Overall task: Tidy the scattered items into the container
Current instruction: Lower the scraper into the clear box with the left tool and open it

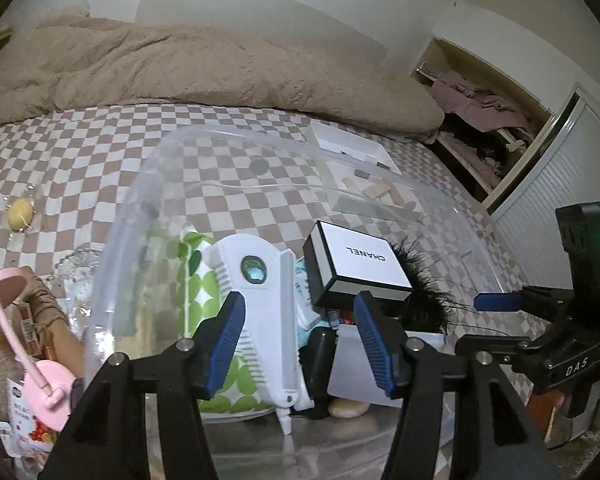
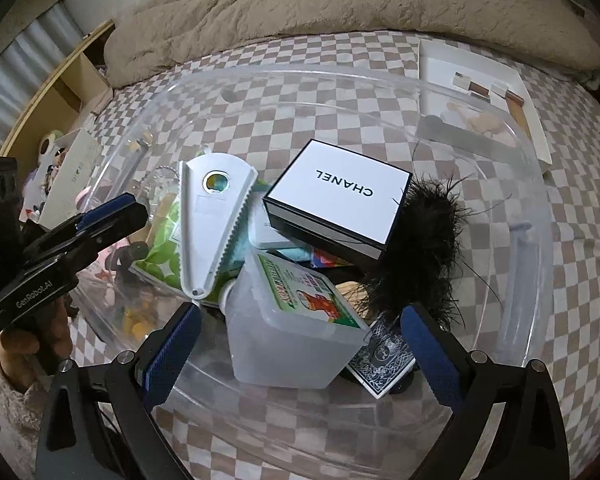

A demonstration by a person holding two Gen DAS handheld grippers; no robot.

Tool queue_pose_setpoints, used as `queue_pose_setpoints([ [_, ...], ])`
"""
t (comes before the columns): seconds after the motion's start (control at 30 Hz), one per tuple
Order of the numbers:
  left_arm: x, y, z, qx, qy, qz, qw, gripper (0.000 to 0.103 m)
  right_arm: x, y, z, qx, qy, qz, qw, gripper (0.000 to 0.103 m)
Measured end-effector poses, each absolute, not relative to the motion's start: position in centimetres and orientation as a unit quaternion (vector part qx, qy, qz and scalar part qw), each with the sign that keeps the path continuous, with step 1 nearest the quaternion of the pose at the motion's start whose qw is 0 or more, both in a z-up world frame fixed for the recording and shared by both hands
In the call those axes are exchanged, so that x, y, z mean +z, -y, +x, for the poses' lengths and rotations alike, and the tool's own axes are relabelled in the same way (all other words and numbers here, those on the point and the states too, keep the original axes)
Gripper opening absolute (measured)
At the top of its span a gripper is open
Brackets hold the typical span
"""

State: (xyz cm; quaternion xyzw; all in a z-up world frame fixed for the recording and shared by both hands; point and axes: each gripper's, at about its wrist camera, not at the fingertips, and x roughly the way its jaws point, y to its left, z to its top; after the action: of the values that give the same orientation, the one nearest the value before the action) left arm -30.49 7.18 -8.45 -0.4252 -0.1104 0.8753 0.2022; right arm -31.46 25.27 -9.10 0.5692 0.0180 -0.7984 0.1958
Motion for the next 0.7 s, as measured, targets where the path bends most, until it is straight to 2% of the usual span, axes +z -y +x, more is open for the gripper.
queue_pose_setpoints([
  [0.33,-7.2,-6.8,-29.5,0.882,0.102,-0.417,0.197,0.06,-10.3,-23.7,-31.2,-0.793,-0.041,0.574,0.199,0.1],
  [0.57,-6.7,-6.4,-29.0,0.885,0.102,-0.412,0.189,0.061,-12.1,-24.3,-31.5,-0.789,-0.067,0.59,0.157,0.1],
  [0.7,-6.7,-6.2,-28.8,0.886,0.1,-0.415,0.181,0.067,-12.8,-25.3,-31.5,-0.789,-0.072,0.595,0.138,0.1],
])
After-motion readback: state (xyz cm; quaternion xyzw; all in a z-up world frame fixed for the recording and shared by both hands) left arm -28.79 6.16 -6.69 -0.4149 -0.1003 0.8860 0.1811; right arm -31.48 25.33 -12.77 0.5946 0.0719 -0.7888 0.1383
